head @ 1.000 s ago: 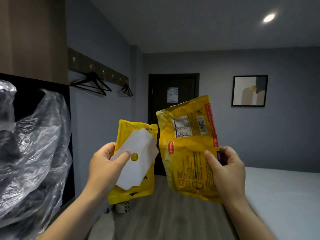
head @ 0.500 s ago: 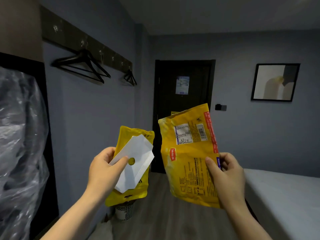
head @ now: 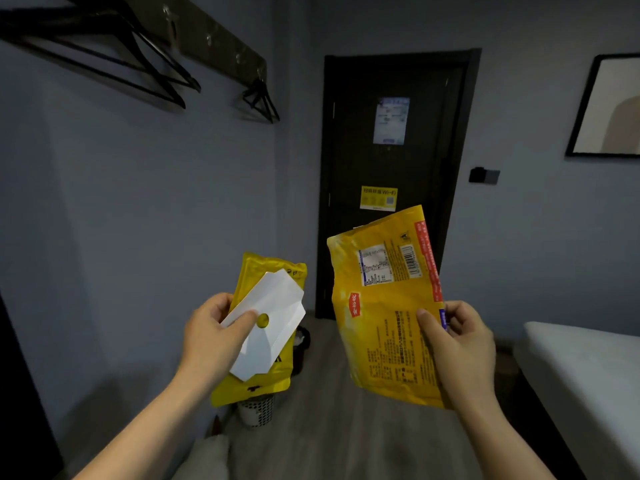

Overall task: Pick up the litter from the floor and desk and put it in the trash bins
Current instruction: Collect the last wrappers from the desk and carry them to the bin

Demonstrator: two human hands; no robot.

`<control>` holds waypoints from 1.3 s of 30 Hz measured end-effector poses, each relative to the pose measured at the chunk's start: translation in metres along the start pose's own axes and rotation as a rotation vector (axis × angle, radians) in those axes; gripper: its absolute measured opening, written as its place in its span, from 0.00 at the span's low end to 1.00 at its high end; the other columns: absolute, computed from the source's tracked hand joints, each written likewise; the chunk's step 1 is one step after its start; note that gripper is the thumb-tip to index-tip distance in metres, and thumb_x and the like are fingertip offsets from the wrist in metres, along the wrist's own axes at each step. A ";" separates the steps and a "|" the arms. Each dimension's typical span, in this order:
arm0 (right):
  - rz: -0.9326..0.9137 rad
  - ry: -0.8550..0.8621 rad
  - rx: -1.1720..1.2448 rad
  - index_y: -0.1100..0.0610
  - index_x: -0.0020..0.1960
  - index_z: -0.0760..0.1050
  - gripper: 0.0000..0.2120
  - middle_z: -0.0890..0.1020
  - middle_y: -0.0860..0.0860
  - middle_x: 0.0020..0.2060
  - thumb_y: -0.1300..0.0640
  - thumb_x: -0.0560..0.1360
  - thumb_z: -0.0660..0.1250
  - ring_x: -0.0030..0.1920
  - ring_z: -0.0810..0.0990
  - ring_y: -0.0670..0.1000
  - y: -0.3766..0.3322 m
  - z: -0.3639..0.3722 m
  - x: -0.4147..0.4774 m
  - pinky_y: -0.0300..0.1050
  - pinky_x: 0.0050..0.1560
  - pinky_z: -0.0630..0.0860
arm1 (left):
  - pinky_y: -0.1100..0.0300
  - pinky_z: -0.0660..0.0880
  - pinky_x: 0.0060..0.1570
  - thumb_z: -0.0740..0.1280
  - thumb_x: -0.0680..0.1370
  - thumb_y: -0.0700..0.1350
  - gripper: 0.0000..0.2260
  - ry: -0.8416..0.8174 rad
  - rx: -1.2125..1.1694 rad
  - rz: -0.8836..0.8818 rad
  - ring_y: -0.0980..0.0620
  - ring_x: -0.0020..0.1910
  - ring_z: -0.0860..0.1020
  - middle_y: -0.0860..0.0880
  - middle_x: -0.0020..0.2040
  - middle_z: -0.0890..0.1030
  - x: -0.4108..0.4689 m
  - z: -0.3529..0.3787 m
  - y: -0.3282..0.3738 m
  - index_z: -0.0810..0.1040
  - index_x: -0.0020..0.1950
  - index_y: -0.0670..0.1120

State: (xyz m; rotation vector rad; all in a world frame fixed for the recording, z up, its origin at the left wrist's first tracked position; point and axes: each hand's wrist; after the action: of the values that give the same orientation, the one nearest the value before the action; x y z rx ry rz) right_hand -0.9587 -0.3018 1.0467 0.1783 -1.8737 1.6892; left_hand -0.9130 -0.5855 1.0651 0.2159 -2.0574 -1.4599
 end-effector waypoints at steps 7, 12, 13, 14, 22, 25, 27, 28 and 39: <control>0.049 -0.060 0.006 0.54 0.41 0.76 0.05 0.83 0.48 0.38 0.58 0.74 0.70 0.40 0.83 0.45 0.081 0.049 0.116 0.41 0.39 0.78 | 0.53 0.74 0.35 0.70 0.74 0.43 0.04 0.068 0.084 -0.073 0.45 0.38 0.80 0.47 0.38 0.81 0.108 0.073 -0.043 0.77 0.40 0.46; 0.076 -0.124 -0.001 0.55 0.41 0.76 0.05 0.83 0.48 0.38 0.59 0.74 0.70 0.39 0.83 0.45 0.133 0.090 0.176 0.40 0.38 0.77 | 0.54 0.75 0.36 0.71 0.73 0.45 0.04 0.087 0.103 -0.139 0.48 0.37 0.80 0.49 0.38 0.82 0.164 0.111 -0.079 0.77 0.40 0.48; 0.086 -0.139 -0.002 0.54 0.41 0.76 0.05 0.83 0.48 0.38 0.59 0.74 0.70 0.39 0.83 0.45 0.143 0.099 0.186 0.40 0.38 0.77 | 0.56 0.73 0.34 0.70 0.73 0.43 0.04 0.093 0.115 -0.139 0.49 0.37 0.79 0.49 0.38 0.81 0.176 0.117 -0.086 0.77 0.40 0.47; 0.099 -0.154 -0.001 0.54 0.41 0.76 0.05 0.83 0.48 0.38 0.59 0.74 0.70 0.39 0.83 0.45 0.154 0.108 0.195 0.41 0.39 0.77 | 0.58 0.72 0.32 0.70 0.73 0.43 0.04 0.104 0.135 -0.132 0.50 0.36 0.79 0.49 0.37 0.81 0.188 0.123 -0.094 0.77 0.40 0.47; 0.184 -0.198 -0.061 0.56 0.42 0.76 0.04 0.83 0.51 0.38 0.59 0.74 0.70 0.41 0.83 0.49 0.235 0.197 0.272 0.48 0.43 0.80 | 0.60 0.69 0.30 0.69 0.73 0.42 0.07 0.107 0.167 -0.190 0.53 0.35 0.77 0.52 0.35 0.79 0.307 0.170 -0.178 0.75 0.37 0.49; 0.182 -0.220 -0.116 0.56 0.42 0.75 0.05 0.82 0.51 0.39 0.59 0.75 0.69 0.41 0.82 0.50 0.259 0.236 0.305 0.47 0.41 0.78 | 0.60 0.69 0.31 0.69 0.73 0.43 0.06 0.109 0.173 -0.220 0.53 0.36 0.77 0.52 0.35 0.79 0.359 0.182 -0.204 0.76 0.37 0.49; 0.190 -0.220 -0.160 0.55 0.41 0.75 0.05 0.81 0.50 0.38 0.58 0.74 0.69 0.41 0.80 0.50 0.274 0.260 0.327 0.44 0.38 0.74 | 0.59 0.68 0.31 0.69 0.73 0.42 0.07 0.096 0.176 -0.247 0.51 0.35 0.77 0.50 0.35 0.79 0.392 0.190 -0.222 0.76 0.36 0.48; 0.193 -0.215 -0.177 0.54 0.40 0.75 0.05 0.81 0.49 0.37 0.58 0.74 0.69 0.40 0.80 0.50 0.282 0.272 0.338 0.43 0.38 0.72 | 0.59 0.67 0.31 0.69 0.73 0.41 0.06 0.083 0.173 -0.262 0.51 0.34 0.77 0.48 0.35 0.79 0.408 0.195 -0.230 0.76 0.36 0.46; 0.299 -0.239 -0.229 0.52 0.41 0.75 0.06 0.80 0.49 0.38 0.60 0.75 0.67 0.39 0.79 0.48 0.383 0.353 0.432 0.43 0.37 0.71 | 0.59 0.68 0.31 0.67 0.74 0.40 0.04 -0.014 0.189 -0.373 0.48 0.34 0.76 0.44 0.36 0.79 0.538 0.268 -0.307 0.76 0.39 0.41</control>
State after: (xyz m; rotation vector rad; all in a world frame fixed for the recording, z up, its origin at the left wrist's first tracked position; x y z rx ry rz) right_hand -1.6117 -0.4404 0.9362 0.0060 -2.3531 1.6835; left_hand -1.5581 -0.7323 0.9326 0.6989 -2.2536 -1.4743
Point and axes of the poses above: each hand's wrist, its own x-axis towards the middle knuckle, its own z-axis out of the palm, y = z × x
